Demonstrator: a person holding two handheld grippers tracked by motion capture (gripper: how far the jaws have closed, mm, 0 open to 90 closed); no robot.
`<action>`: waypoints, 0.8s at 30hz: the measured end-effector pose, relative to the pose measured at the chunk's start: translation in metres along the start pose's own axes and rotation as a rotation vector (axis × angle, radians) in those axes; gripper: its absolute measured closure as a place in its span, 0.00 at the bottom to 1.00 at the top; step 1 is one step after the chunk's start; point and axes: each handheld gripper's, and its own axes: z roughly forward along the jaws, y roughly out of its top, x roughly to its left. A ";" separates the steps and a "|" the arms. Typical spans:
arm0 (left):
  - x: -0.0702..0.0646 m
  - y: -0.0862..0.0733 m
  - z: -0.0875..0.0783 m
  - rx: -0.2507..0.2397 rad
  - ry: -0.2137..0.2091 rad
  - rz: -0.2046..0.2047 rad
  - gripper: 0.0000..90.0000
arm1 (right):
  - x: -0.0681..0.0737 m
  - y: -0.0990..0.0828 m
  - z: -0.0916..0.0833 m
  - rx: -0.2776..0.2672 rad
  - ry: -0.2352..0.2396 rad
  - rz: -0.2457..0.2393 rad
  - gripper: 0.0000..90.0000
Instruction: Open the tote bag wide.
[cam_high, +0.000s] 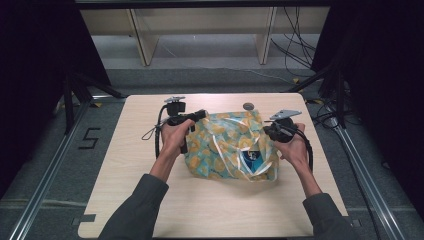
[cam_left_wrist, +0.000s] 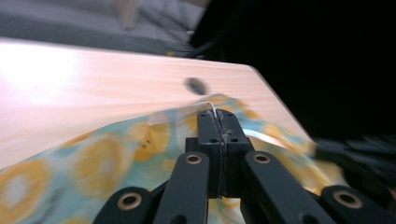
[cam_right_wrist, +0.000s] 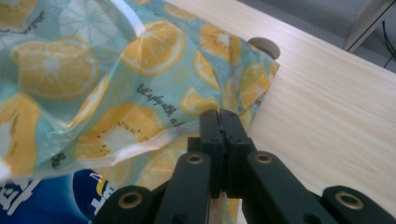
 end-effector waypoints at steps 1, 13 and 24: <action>0.008 -0.003 0.002 0.017 0.032 -0.006 0.99 | 0.000 -0.001 0.001 0.001 0.001 -0.013 1.00; 0.067 -0.044 0.002 0.147 0.169 0.002 0.99 | 0.010 0.001 -0.007 -0.058 0.092 -0.026 0.70; 0.070 -0.043 -0.006 0.149 0.142 -0.001 0.99 | 0.042 0.023 0.004 -0.030 0.187 -0.148 0.50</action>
